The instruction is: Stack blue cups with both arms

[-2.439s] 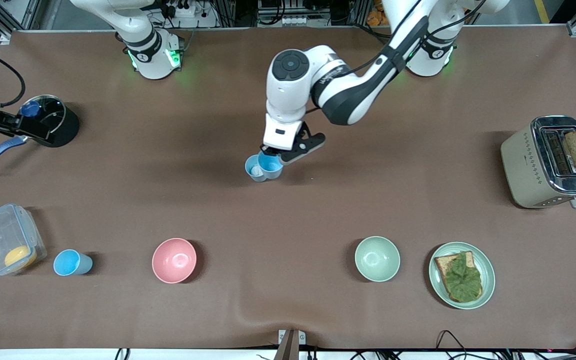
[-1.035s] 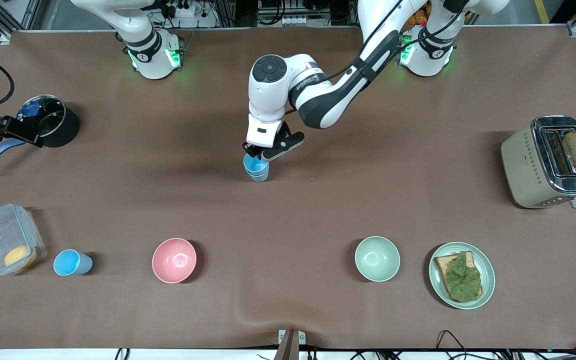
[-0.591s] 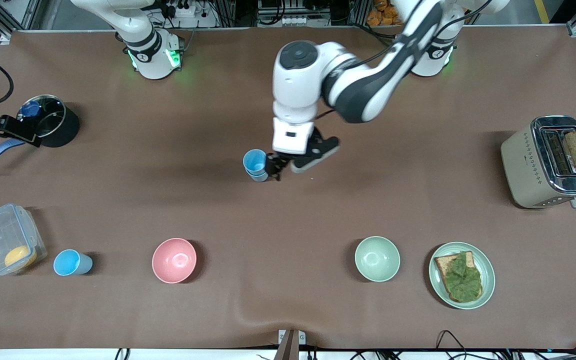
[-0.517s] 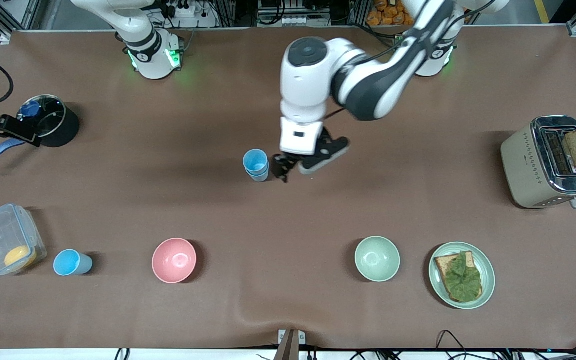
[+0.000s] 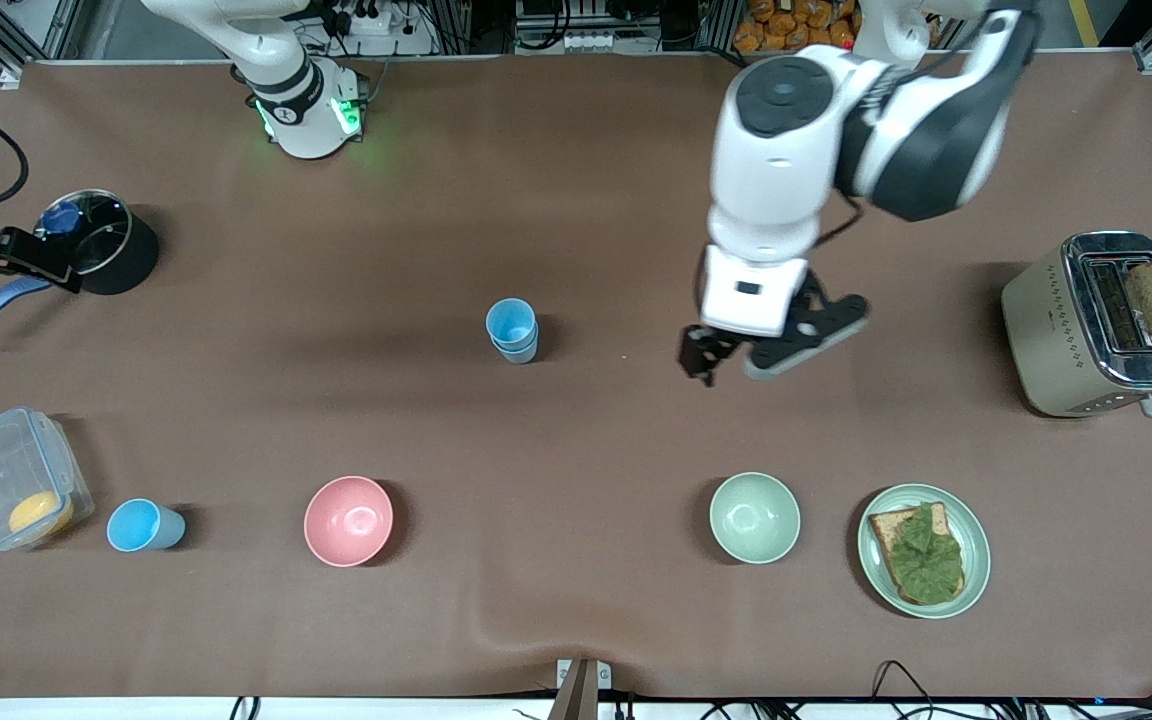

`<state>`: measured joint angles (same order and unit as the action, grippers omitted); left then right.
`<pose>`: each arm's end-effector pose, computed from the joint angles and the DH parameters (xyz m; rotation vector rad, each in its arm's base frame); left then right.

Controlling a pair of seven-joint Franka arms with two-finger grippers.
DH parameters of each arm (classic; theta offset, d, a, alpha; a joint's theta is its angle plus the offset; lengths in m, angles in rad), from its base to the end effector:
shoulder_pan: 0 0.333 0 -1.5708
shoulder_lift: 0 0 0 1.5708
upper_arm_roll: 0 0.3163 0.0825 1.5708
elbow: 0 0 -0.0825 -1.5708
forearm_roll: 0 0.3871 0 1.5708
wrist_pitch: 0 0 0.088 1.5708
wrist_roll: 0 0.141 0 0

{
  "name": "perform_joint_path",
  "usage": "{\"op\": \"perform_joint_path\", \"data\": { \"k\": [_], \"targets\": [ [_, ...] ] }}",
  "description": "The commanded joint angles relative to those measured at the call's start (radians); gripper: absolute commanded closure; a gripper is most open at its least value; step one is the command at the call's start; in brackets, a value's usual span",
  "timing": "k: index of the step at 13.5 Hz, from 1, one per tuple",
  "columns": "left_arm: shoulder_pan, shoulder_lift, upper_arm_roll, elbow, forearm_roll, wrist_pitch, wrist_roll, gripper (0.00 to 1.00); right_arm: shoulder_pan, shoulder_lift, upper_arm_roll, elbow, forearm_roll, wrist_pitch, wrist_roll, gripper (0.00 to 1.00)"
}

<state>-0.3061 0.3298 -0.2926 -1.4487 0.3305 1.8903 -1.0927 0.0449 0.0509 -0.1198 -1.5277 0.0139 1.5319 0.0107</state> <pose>0.5933 -0.3331 0.4867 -2.9896 -0.6536 -0.3900 0.5661 -0.0389 0.5794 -3.1286 0.1336 0.0721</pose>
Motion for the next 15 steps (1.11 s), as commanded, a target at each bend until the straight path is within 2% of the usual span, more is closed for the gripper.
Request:
{"op": "perform_joint_path", "data": {
  "k": [1,10,15],
  "targets": [
    [0.082,-0.063,-0.011,-0.028,-0.028,-0.036,0.158,0.00,0.003,-0.008,0.016,0.006,-0.031,-0.003,-0.003,0.00],
    [0.309,-0.156,-0.011,-0.025,-0.180,-0.097,0.629,0.00,0.018,-0.008,0.016,0.007,-0.043,-0.003,0.003,0.00],
    [0.329,-0.199,-0.003,-0.021,-0.195,-0.180,0.669,0.00,0.018,-0.005,0.016,0.007,-0.043,-0.001,0.003,0.00]
  ]
}}
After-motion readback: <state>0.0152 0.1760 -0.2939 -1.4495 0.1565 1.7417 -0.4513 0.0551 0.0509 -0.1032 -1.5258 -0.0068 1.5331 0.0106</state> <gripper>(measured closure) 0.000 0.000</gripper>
